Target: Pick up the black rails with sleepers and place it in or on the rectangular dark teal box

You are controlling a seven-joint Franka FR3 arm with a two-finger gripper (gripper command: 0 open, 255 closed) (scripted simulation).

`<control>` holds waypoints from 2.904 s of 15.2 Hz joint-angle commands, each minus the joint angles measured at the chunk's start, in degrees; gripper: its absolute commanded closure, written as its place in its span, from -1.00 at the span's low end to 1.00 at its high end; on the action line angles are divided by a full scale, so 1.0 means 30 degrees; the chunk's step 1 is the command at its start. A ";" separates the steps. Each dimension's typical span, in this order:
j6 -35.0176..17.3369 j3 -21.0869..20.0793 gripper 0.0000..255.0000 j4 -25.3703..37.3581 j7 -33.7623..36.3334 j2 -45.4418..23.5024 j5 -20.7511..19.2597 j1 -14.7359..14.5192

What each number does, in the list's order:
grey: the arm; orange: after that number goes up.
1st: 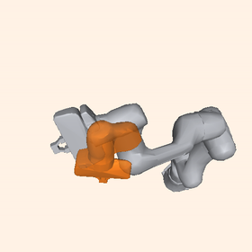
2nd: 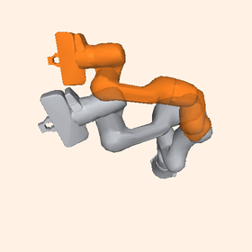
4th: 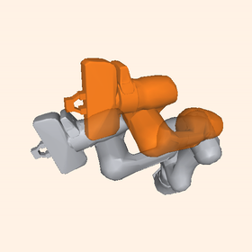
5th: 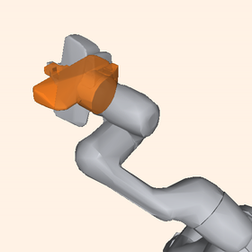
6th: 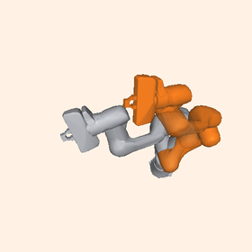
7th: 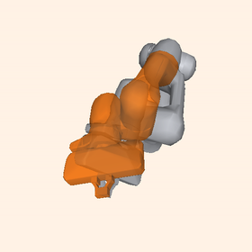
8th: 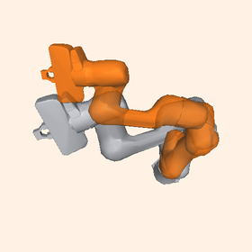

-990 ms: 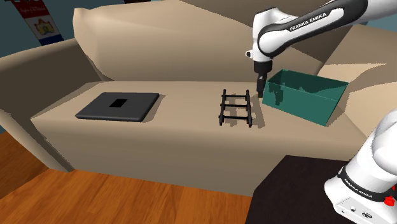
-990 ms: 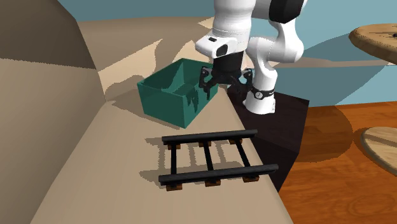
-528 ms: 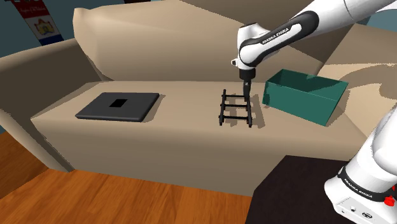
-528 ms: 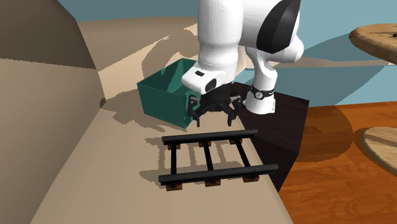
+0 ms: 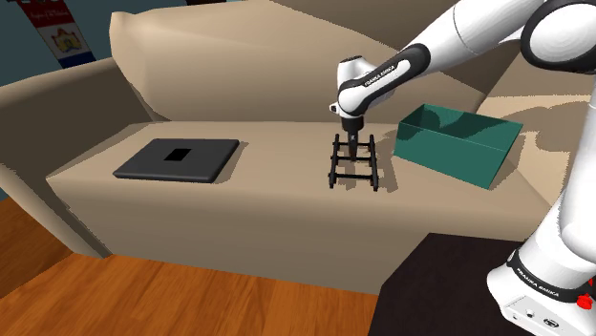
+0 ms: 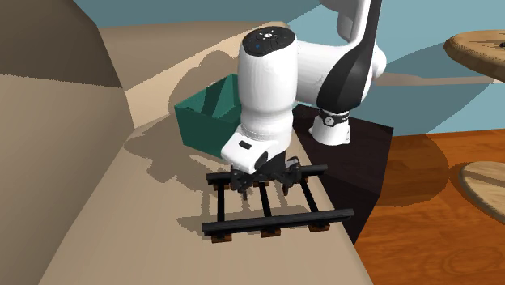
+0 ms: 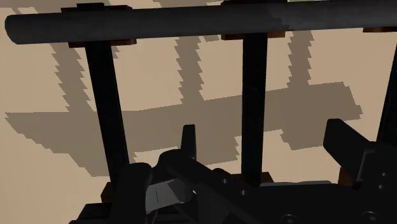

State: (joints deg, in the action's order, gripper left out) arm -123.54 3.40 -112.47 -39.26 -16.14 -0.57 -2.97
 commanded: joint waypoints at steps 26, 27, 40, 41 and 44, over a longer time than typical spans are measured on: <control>-0.0596 -0.0004 1.00 -0.0263 -0.0076 -0.0321 0.0026 0.0023; -0.0374 -0.0001 1.00 -0.0181 -0.0075 -0.0182 0.0019 0.0020; 0.2565 0.0024 1.00 0.1173 -0.0071 0.1406 -0.0063 -0.0012; 0.2798 0.0025 1.00 0.1307 -0.0072 0.1505 -0.0068 -0.0014; 0.3499 0.0028 1.00 0.1735 -0.0075 0.1779 -0.0081 -0.0019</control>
State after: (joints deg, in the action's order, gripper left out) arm -113.63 3.46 -107.57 -39.45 -11.10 -0.80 -3.04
